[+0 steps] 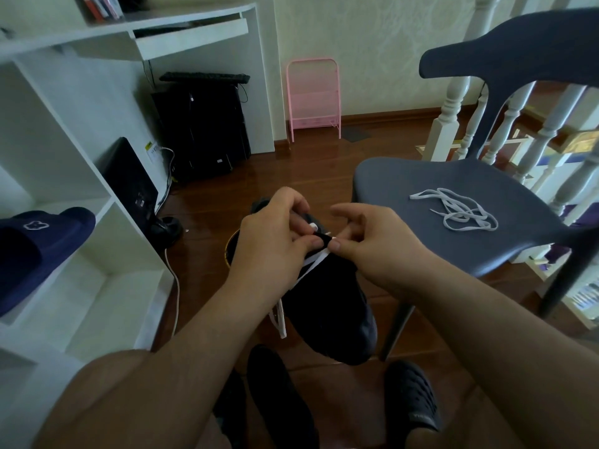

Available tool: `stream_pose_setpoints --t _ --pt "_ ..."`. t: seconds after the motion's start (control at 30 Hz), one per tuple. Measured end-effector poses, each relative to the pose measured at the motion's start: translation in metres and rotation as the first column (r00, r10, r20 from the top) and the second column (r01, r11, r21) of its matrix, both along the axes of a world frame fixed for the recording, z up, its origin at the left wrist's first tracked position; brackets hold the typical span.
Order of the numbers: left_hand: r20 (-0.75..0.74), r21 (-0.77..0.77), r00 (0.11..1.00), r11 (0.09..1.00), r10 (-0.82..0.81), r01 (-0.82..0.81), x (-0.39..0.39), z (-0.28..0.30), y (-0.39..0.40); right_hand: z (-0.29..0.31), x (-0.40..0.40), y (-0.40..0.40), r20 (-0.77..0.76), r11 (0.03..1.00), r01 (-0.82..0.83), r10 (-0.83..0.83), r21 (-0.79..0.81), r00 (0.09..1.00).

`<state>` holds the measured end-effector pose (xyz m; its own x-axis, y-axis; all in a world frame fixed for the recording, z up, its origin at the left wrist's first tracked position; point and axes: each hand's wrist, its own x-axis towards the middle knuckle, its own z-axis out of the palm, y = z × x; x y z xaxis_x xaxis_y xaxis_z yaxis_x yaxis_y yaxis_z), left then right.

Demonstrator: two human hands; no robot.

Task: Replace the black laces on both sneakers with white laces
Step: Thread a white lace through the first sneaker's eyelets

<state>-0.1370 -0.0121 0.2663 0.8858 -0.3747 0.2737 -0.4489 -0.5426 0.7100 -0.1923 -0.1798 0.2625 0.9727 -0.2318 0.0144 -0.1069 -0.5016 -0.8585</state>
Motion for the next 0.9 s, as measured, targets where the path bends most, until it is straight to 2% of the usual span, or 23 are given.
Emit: stream_pose_setpoints --t 0.1,0.27,0.37,0.47,0.6,0.7,0.77,0.8,0.9 --pt "0.041 0.023 0.999 1.000 0.006 -0.007 0.000 0.002 -0.002 0.001 -0.001 0.002 0.003 0.994 -0.024 0.025 -0.105 1.000" --pt "0.100 0.077 0.995 0.997 -0.019 0.011 0.001 0.001 0.000 0.000 -0.001 0.004 -0.024 0.993 -0.038 0.036 -0.115 0.999" --pt "0.094 0.098 0.994 0.994 -0.054 0.045 0.002 -0.002 0.000 -0.003 0.001 0.004 -0.019 0.992 -0.008 0.006 -0.126 1.000" --pt "0.033 0.054 0.996 0.995 -0.084 0.082 0.004 -0.006 0.003 -0.003 0.004 -0.002 -0.015 0.992 0.047 -0.049 -0.118 0.999" --pt "0.082 0.020 0.994 0.997 -0.074 0.073 0.006 -0.011 0.008 0.000 0.008 -0.016 0.029 0.987 0.163 -0.163 -0.013 0.986" --pt "0.124 -0.008 0.992 1.000 -0.015 0.016 0.004 -0.014 0.010 0.003 0.007 -0.024 0.053 0.961 0.221 -0.232 0.163 0.971" --pt "0.098 -0.021 0.995 1.000 0.005 -0.002 0.001 -0.014 0.011 0.002 0.008 -0.028 0.070 0.930 0.253 -0.281 0.266 0.957" --pt "0.046 -0.007 0.999 1.000 -0.002 0.002 0.000 -0.015 0.012 0.000 0.009 -0.029 0.074 0.914 0.274 -0.309 0.299 0.948" --pt "-0.084 0.200 0.996 0.980 0.025 -0.008 -0.003 -0.015 0.011 -0.007 0.014 -0.024 0.073 0.879 0.304 -0.353 0.368 0.933"
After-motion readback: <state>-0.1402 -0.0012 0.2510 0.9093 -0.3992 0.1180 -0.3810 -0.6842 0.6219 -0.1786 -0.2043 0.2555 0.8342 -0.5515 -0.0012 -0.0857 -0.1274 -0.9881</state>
